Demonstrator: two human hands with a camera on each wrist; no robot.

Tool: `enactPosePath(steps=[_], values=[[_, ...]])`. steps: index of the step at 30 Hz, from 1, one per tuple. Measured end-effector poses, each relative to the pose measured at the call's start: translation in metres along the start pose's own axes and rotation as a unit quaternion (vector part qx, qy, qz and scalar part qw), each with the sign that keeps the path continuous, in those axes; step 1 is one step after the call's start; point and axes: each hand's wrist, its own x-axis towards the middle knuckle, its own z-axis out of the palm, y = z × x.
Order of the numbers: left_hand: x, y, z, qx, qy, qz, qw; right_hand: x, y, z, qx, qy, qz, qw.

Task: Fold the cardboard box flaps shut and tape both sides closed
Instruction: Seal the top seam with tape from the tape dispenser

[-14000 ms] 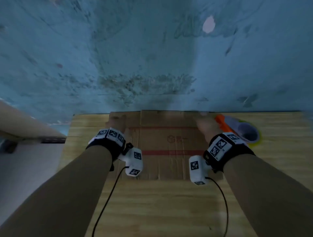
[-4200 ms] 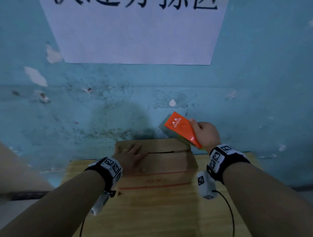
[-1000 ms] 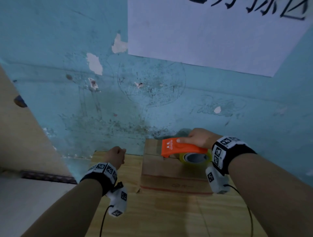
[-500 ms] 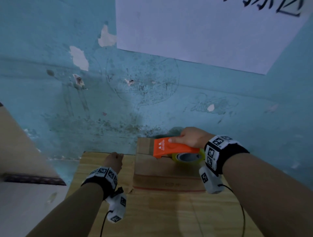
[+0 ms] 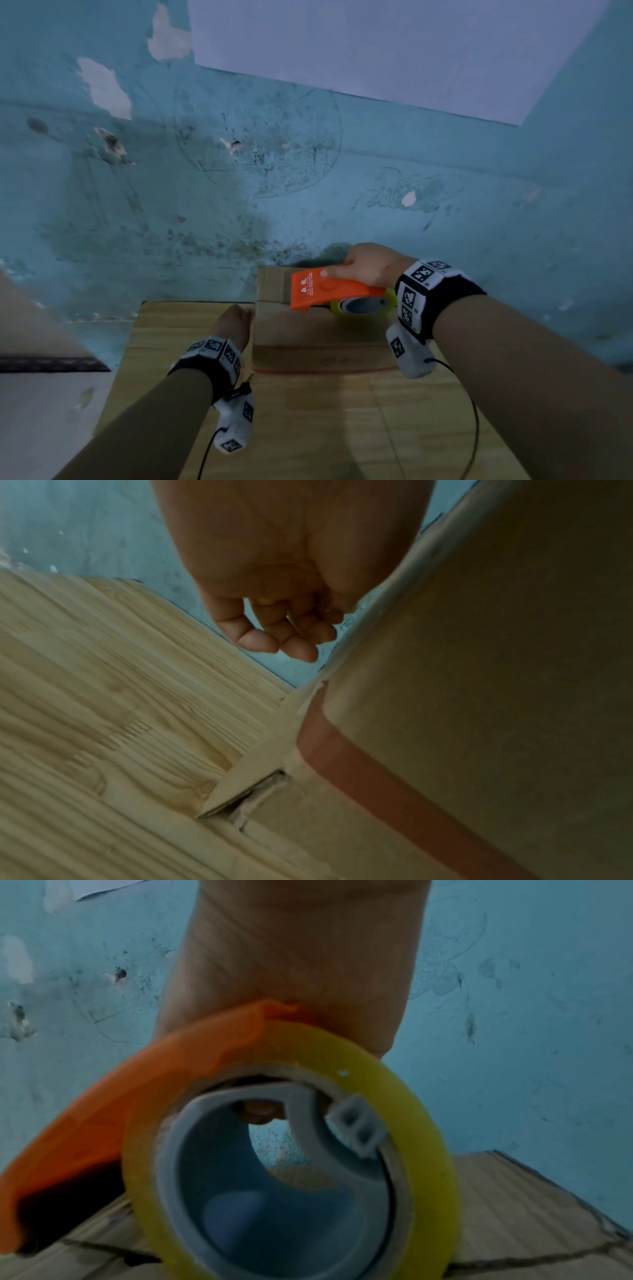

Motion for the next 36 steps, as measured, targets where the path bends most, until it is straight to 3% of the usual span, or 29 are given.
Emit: enactPosePath(steps=[15,18,21,25,27,29,32,34,36], values=[[0.0,-0.003,0.004,0.053,-0.03,0.03,0.998,0.005,0.0,0.002,-0.005,-0.009,-0.004,1.0],[0.0,-0.003,0.005,0.045,-0.033,0.011,0.998,0.004,0.0,0.002,-0.006,-0.01,-0.005,1.0],[-0.004,-0.009,0.005,0.022,-0.031,-0.056,0.998,0.004,0.001,0.003,-0.012,-0.012,-0.008,1.0],[-0.011,-0.011,-0.002,0.04,-0.006,-0.035,0.999,0.005,0.0,0.003,-0.015,-0.011,-0.008,1.0],[-0.008,-0.007,-0.005,-0.016,0.01,0.006,1.0,0.005,-0.001,0.002,-0.014,-0.01,-0.009,1.0],[-0.004,0.003,-0.005,-0.142,-0.019,0.024,0.989,0.004,-0.002,0.001,-0.013,-0.007,-0.009,1.0],[-0.003,0.017,-0.001,-0.392,-0.126,-0.039,0.91,0.003,-0.003,0.0,-0.012,-0.002,-0.009,1.0],[0.003,0.02,0.001,-0.409,-0.149,-0.058,0.898,0.002,-0.003,0.0,-0.011,-0.003,-0.01,1.0],[0.014,0.014,0.008,-0.361,-0.131,-0.069,0.921,0.002,-0.003,0.001,-0.011,-0.002,-0.01,1.0]])
